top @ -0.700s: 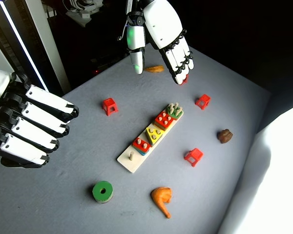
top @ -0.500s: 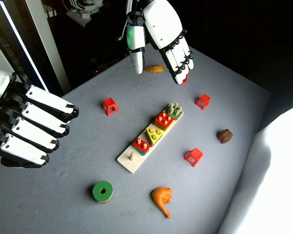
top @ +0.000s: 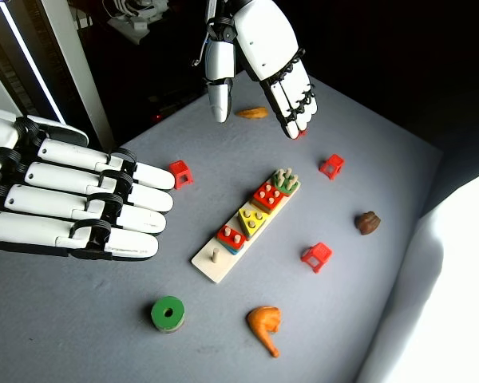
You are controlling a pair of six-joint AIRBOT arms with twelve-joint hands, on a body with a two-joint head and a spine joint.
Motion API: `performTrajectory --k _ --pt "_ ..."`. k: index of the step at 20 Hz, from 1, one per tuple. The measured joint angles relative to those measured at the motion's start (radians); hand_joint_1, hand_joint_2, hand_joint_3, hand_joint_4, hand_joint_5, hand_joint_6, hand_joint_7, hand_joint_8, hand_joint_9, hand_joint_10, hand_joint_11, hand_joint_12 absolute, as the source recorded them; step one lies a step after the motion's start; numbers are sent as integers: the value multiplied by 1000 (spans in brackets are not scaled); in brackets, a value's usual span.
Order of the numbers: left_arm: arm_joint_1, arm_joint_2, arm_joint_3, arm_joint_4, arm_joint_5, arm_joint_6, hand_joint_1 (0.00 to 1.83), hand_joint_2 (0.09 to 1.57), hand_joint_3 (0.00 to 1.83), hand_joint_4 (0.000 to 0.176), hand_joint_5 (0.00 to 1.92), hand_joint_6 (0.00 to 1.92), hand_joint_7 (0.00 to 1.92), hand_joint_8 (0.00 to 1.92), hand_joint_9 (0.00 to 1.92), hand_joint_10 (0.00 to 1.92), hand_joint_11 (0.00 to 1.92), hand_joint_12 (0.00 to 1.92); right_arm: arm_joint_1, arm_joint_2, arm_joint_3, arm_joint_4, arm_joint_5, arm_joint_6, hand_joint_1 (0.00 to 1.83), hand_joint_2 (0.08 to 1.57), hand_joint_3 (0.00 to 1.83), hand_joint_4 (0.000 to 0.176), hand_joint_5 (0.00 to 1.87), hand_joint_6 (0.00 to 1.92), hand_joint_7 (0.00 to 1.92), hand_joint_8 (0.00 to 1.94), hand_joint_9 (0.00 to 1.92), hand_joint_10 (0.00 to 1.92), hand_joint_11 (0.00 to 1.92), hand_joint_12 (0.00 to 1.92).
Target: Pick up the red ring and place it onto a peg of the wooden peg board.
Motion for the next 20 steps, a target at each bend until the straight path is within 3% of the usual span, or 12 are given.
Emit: performTrajectory --k 2,4,6,8,14,20 --pt "0 0 0 0 1 0 0 1126 18 0 0 0 0 0 0 0 0 0 0 -55 58 108 -63 -80 254 1007 0 0 12 3 0 0 0 0 0 0" --pt "0 0 1 0 2 -1 0 1135 20 0 8 3 0 0 0 0 0 0 -12 -103 110 151 -111 -108 368 1021 0 0 5 1 0 0 0 0 0 0" --pt "0 0 1 0 1 -2 0 1144 22 0 16 6 0 0 0 0 0 0 -24 -153 164 172 -138 -138 983 1018 0 0 0 0 0 0 0 0 0 0" --pt "0 0 1 0 -2 -3 0 1143 19 0 28 9 0 0 0 0 0 0 -26 -216 228 204 -159 -174 1264 959 0 0 0 0 0 0 0 0 0 0" --pt "0 0 1 0 3 -3 0 1169 23 0 17 2 0 0 0 0 0 0 -69 -360 418 243 -187 -176 1300 936 1 0 0 0 0 0 0 0 0 0" --pt "0 0 1 0 2 -3 0 1177 16 0 43 16 26 10 22 9 24 11 -102 -460 491 296 -220 -175 1307 945 4 0 0 0 0 0 0 0 15 7"
